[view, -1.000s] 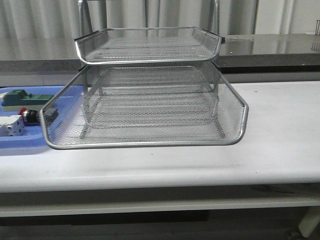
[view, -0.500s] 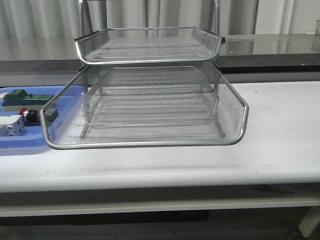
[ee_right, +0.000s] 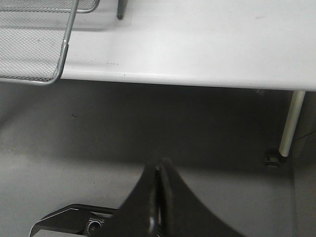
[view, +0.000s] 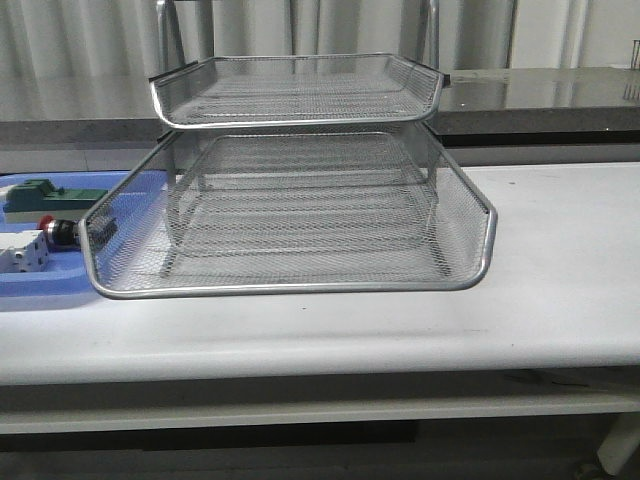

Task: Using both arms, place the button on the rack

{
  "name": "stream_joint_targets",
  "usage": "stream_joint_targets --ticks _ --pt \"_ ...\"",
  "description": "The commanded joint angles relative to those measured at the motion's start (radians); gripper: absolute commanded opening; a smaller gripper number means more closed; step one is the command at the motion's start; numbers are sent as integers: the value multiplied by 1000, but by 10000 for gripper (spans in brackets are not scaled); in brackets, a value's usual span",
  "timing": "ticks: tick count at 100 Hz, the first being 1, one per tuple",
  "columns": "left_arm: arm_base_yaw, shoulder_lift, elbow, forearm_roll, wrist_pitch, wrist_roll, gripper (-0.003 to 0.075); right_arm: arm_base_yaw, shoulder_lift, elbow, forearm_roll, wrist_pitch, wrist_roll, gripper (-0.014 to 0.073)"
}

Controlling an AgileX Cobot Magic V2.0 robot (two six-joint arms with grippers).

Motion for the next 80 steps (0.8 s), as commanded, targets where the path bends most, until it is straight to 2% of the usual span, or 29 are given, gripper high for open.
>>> stream_joint_targets --ticks 1,27,45,80 --pt "2 21 -89 -21 -11 77 586 -5 3 -35 -8 -52 -4 -67" --pt "-17 210 -312 -38 108 296 586 -5 3 -35 -8 -52 -4 -67" --pt "-55 336 -408 -37 119 457 586 -5 3 -35 -8 -52 -4 -67" --pt "-97 538 -571 0 162 511 586 -5 3 -35 -8 -52 -4 -67"
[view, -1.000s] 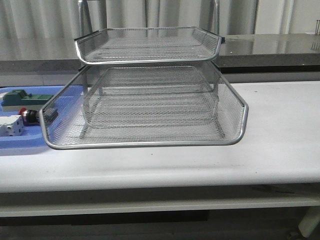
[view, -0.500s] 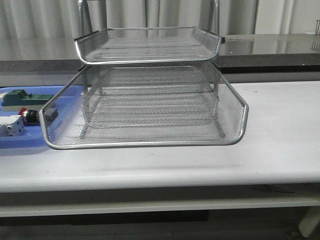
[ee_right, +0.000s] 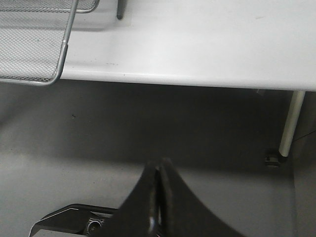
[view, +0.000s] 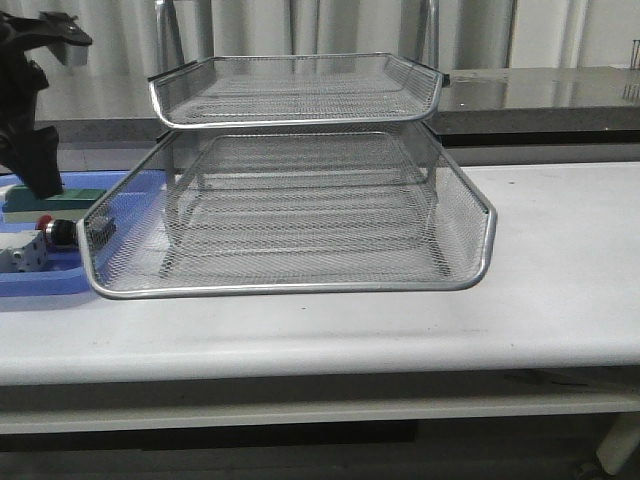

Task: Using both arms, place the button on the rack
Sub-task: 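Lower the left gripper onto the red push-button switch and grasp it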

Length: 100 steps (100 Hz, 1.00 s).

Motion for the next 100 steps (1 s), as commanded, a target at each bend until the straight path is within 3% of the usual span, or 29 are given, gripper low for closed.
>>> stream_joint_targets --ticks 1,35,100 --pt "-12 -24 -66 -3 -17 17 586 -5 3 -35 -6 -52 -4 -67" --pt "-32 69 -153 -5 -17 46 586 -5 3 -35 -6 -52 -4 -67" --pt "-32 165 -161 -4 -76 73 586 -5 3 -35 -6 -52 -4 -67"
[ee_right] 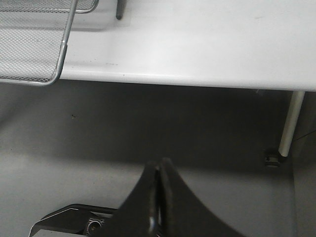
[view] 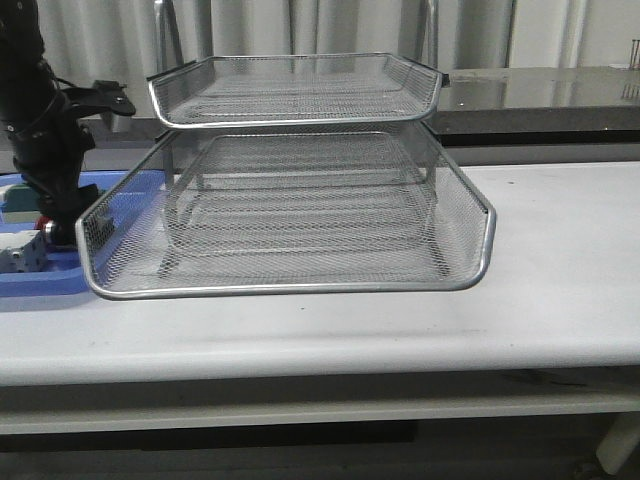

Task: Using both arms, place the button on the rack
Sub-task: 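Lower the left gripper onto the red push-button switch and grasp it, then lift the red push-button switch and carry it over the pulled-out tray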

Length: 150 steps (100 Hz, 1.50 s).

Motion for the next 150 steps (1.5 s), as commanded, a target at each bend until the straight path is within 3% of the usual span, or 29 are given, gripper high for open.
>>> stream_joint_targets --ticks 1,49,59,83,97,150 --pt "-6 -47 -29 -7 -39 -1 586 -5 3 -35 -6 -52 -4 -67" --pt "-6 -6 -29 -54 -47 -1 572 -5 3 -35 -6 -52 -4 -67" --pt "-6 -6 -29 -54 -40 -1 493 -5 3 -35 -6 -52 -4 -67" --pt "-6 -6 -32 -54 -35 -1 209 -5 3 -35 -6 -52 -4 -67" --pt "-6 -8 -62 -52 -16 -1 119 -5 3 -35 -6 -52 -4 -67" --pt "34 -59 -362 -132 385 -36 102 -5 3 -35 -6 -52 -4 -67"
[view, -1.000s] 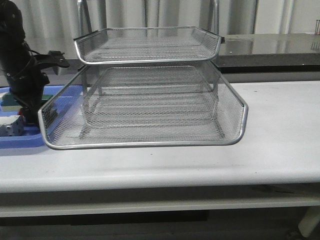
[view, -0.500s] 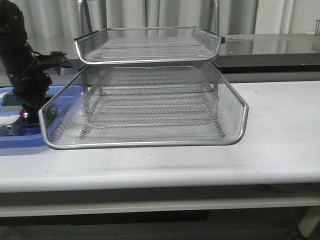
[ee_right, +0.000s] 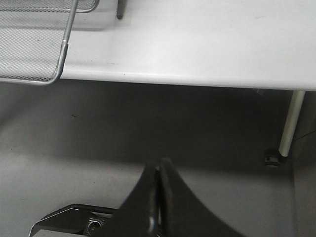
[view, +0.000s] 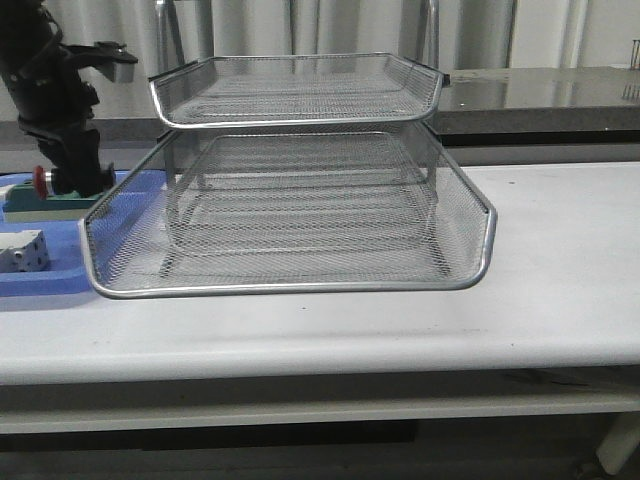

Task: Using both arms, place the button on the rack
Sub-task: 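Lift the red push-button switch and carry it over the pulled-out tray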

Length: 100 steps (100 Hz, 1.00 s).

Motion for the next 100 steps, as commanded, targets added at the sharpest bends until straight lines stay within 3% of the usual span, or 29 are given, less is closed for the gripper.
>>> stream_joint_targets --ticks 1,43,69,100 --pt "16 -106 -51 -32 57 -17 102 -5 3 -35 -6 -52 -4 -67" --pt "44 -267 -16 -107 57 -67 102 -5 3 -35 -6 -52 -4 -67" --pt "44 -419 156 -142 57 -67 102 -5 3 -35 -6 -52 -4 -67" --pt "13 -575 359 -289 57 -67 102 -5 3 -35 -6 -52 -4 -67"
